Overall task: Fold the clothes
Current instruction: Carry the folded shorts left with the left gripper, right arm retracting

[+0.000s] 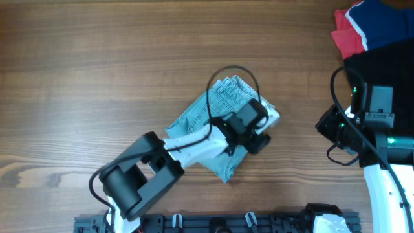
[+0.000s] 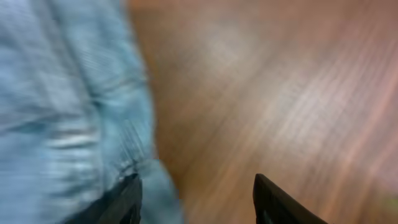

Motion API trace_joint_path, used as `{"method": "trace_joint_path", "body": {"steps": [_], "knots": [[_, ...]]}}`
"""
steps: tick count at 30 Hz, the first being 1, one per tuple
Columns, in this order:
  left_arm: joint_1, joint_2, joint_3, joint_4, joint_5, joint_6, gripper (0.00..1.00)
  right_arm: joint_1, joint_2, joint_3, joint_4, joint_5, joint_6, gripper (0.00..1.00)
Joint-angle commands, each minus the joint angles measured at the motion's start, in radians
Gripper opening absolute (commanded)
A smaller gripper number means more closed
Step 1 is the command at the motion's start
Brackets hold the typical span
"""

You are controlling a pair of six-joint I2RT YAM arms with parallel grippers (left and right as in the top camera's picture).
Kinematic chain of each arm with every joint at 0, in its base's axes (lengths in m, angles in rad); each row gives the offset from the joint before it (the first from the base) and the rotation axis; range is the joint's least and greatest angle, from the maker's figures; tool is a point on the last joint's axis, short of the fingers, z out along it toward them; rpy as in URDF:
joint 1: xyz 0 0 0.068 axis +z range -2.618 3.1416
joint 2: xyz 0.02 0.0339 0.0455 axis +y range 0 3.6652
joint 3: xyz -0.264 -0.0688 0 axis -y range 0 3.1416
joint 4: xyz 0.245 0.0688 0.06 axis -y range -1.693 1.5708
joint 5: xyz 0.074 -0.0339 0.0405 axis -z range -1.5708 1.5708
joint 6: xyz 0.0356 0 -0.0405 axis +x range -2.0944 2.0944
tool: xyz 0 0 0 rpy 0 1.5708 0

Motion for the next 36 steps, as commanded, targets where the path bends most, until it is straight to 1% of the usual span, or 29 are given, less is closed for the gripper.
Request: {"method": "trace_joint_path", "body": {"steps": [1,3,11,12,14,16,18,19,20,23,25,27,28,30,32,35,36], "knots": [[0.130,0.011,0.001,-0.016,-0.100,-0.027,0.55,-0.003,0.002,0.021,-0.012,-0.011,-0.010,0.22],[0.204,0.011,0.001,-0.082,-0.100,-0.049,0.52,-0.003,0.002,0.021,-0.016,-0.011,-0.010,0.22],[0.390,0.011,0.001,-0.269,-0.101,-0.048,0.50,-0.003,0.002,0.021,-0.023,-0.011,-0.006,0.22],[0.446,0.011,0.001,-0.368,-0.101,-0.048,0.45,-0.003,0.002,0.021,-0.023,-0.011,-0.006,0.22],[0.492,0.011,0.001,-0.450,-0.106,-0.050,0.40,-0.003,0.002,0.021,-0.021,-0.011,-0.006,0.22],[0.559,0.011,0.001,-0.516,-0.132,-0.090,0.40,-0.003,0.002,0.021,-0.019,-0.011,-0.005,0.22],[0.633,0.011,0.001,-0.527,-0.134,-0.105,0.40,-0.003,0.002,0.021,-0.019,-0.011,-0.006,0.22],[0.688,0.011,0.001,-0.523,-0.135,-0.104,0.41,-0.003,0.002,0.021,-0.023,-0.011,-0.006,0.22],[0.739,0.011,0.001,-0.522,-0.151,-0.095,0.45,-0.003,0.002,0.021,-0.024,-0.011,-0.006,0.22],[0.822,0.011,0.001,-0.525,-0.244,-0.096,0.45,-0.003,0.002,0.021,-0.022,-0.011,-0.006,0.22],[0.866,0.006,0.002,-0.537,-0.220,-0.097,0.42,-0.003,0.002,0.021,-0.023,-0.011,-0.006,0.22],[0.879,-0.024,0.002,-0.554,-0.134,-0.097,0.43,-0.003,0.002,0.021,-0.023,-0.011,-0.006,0.22],[0.877,-0.049,0.002,-0.565,-0.106,-0.097,0.45,-0.003,0.002,0.021,-0.022,-0.011,-0.006,0.22],[0.871,-0.113,0.002,-0.597,-0.092,-0.097,0.47,-0.003,0.002,0.021,-0.023,-0.011,-0.006,0.22],[0.865,-0.203,0.002,-0.647,-0.092,-0.101,0.54,-0.003,0.002,0.021,-0.024,-0.010,-0.016,0.22],[0.865,-0.330,0.002,-0.765,-0.092,-0.110,0.61,-0.003,0.002,0.021,-0.027,-0.011,-0.029,0.22],[0.865,-0.360,0.002,-0.802,-0.092,-0.136,0.62,-0.003,0.002,0.021,-0.027,-0.011,-0.029,0.22]]}}
